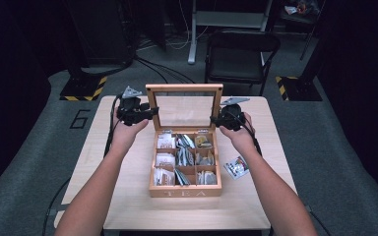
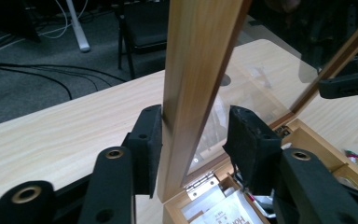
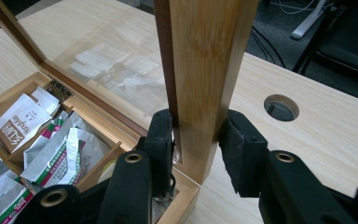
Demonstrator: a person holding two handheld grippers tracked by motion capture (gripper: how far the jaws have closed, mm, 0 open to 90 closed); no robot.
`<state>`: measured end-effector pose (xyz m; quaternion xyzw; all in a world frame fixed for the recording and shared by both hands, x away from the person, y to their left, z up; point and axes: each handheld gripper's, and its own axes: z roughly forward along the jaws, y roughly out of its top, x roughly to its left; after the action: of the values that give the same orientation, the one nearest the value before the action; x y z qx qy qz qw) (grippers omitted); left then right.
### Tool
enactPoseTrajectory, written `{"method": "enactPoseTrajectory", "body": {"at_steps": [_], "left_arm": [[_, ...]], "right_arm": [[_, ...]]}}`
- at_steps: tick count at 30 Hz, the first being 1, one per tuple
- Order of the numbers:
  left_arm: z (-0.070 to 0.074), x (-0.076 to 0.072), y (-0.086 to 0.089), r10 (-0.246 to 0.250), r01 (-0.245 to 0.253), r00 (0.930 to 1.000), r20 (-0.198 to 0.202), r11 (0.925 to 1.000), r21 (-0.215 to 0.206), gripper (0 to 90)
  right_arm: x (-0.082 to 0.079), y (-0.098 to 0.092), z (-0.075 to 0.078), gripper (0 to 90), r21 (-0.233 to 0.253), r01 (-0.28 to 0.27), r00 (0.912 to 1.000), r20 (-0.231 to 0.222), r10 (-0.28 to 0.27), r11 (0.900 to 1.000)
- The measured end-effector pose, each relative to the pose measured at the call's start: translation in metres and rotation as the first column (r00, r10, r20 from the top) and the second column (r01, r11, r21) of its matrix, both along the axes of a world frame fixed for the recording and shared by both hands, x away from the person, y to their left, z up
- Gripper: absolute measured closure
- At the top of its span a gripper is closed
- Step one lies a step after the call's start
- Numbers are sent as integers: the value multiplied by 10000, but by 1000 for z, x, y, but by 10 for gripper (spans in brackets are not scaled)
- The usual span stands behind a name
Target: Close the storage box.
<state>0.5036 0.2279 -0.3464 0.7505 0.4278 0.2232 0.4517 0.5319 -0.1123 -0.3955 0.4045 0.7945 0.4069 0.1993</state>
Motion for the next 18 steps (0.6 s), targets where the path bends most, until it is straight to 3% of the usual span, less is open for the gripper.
{"method": "enactPoseTrajectory", "body": {"at_steps": [4, 11, 18], "left_arm": [[0, 1, -1, 94, -95, 9999, 82, 9999, 120, 635], [-1, -2, -1, 35, -42, 9996, 268, 9996, 272, 643], [-1, -7, -1, -60, 53, 9996, 271, 9997, 257, 641]], "right_arm": [[-1, 0, 0, 648, -86, -63, 10000, 23, 64, 9999], [-3, 0, 0, 641, 0, 13, 10000, -97, -13, 10000], [-13, -7, 1, 574, 183, 78, 9998, 160, -81, 9998]]}}
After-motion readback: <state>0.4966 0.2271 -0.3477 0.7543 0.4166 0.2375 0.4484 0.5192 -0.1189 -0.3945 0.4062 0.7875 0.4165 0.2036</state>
